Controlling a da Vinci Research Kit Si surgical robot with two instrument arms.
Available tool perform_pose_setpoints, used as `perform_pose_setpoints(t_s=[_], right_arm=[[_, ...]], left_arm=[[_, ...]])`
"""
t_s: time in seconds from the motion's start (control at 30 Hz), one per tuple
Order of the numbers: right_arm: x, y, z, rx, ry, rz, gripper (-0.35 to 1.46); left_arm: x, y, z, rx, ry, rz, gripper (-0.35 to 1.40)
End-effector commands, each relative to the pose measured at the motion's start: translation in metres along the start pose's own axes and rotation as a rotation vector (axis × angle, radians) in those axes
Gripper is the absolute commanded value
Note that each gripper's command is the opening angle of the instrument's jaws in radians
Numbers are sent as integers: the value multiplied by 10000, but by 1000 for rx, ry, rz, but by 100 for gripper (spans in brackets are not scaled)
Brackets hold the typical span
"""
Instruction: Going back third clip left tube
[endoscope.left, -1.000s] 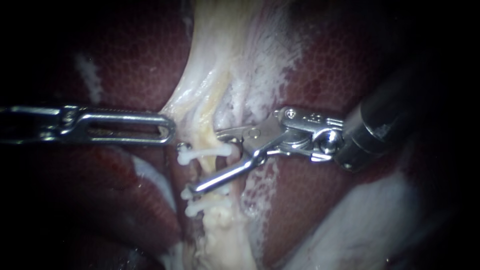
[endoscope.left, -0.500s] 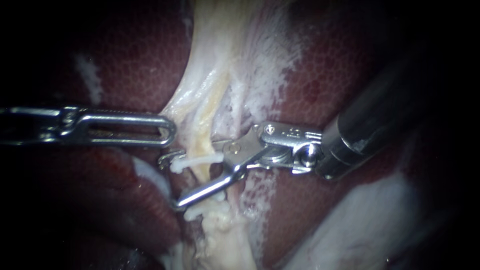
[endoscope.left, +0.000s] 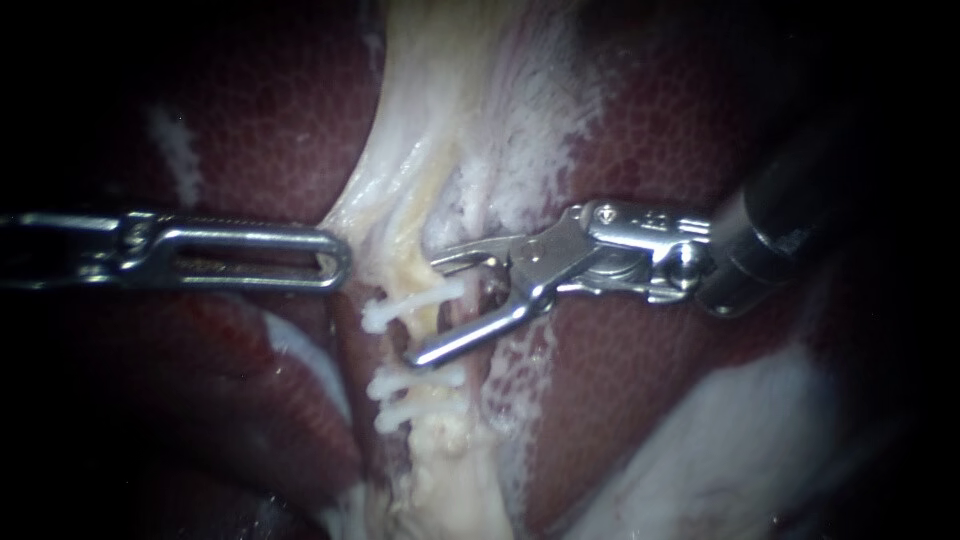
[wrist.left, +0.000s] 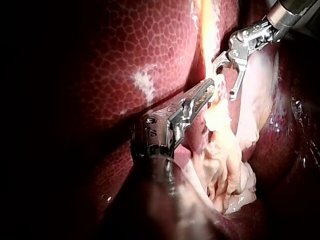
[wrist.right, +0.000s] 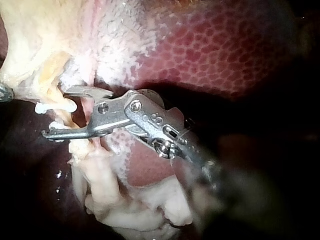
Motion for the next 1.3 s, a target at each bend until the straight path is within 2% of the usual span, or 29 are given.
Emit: perform_pose_setpoints(t_s=[0.03, 0.23, 0.47, 0.83, 1.1, 1.3], right_arm=[[-1, -1, -2, -4, 0, 0, 60], [-2, -10, -23, -32, -5, -29, 60], [4, -25, -60, -66, -11, -61, 60], [19, -70, -116, -115, -28, -93, 60], [37, -82, -132, -116, -39, -115, 60], [41, -87, -131, -120, -39, -119, 60]], left_arm=[[0, 0, 0, 1, 0, 0, -35], [0, 1, -1, 1, 0, 0, -35], [0, 2, -1, 2, 1, 0, -35], [1, 6, 1, 2, 1, 1, -35], [2, 10, 2, 3, 1, 2, -35], [2, 12, 5, 2, 0, -4, -35]])
